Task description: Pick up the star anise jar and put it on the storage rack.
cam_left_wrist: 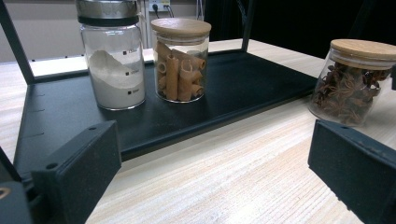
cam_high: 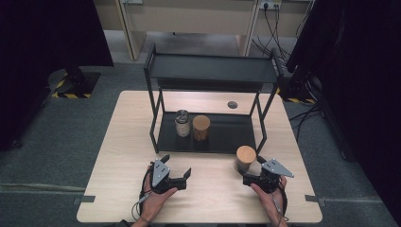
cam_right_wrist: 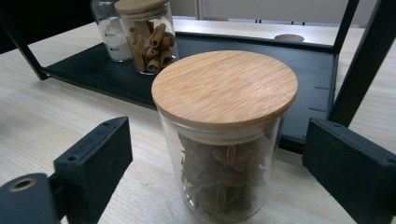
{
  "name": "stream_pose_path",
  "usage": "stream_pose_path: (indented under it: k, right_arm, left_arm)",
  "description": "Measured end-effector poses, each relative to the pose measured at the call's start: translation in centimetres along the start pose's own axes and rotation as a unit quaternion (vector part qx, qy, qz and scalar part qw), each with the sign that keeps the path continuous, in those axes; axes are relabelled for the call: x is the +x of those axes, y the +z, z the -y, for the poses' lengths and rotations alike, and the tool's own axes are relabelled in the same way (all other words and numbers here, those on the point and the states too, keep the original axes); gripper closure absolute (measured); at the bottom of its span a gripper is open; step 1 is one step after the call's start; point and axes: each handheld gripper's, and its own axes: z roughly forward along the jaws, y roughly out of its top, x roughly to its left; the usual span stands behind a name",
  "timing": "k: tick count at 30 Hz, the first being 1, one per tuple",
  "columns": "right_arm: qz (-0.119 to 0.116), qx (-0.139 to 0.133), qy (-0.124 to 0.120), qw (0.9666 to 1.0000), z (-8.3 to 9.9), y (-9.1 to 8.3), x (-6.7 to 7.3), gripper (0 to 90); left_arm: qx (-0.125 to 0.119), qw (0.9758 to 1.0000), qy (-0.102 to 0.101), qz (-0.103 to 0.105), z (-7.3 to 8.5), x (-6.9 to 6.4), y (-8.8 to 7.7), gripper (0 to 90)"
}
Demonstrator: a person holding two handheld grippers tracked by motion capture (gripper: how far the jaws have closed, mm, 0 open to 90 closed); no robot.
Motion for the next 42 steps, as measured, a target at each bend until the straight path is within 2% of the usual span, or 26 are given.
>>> stream_pose_path:
  k: [17,42]
  right_arm:
    - [0.006,0.007,-0.008,0.9999,-0.5,1.2,-0.2,13.1]
    - [-0.004,0.023,-0.013,0.9997,-1.1,2.5,-0.6,24.0]
  left_arm:
    - [0.000,1.0000,0.000,0.000,0.0,0.0,0.0,2.1]
    - [0.000,1.0000,0.000,0.000,0.0,0.0,0.0,2.2]
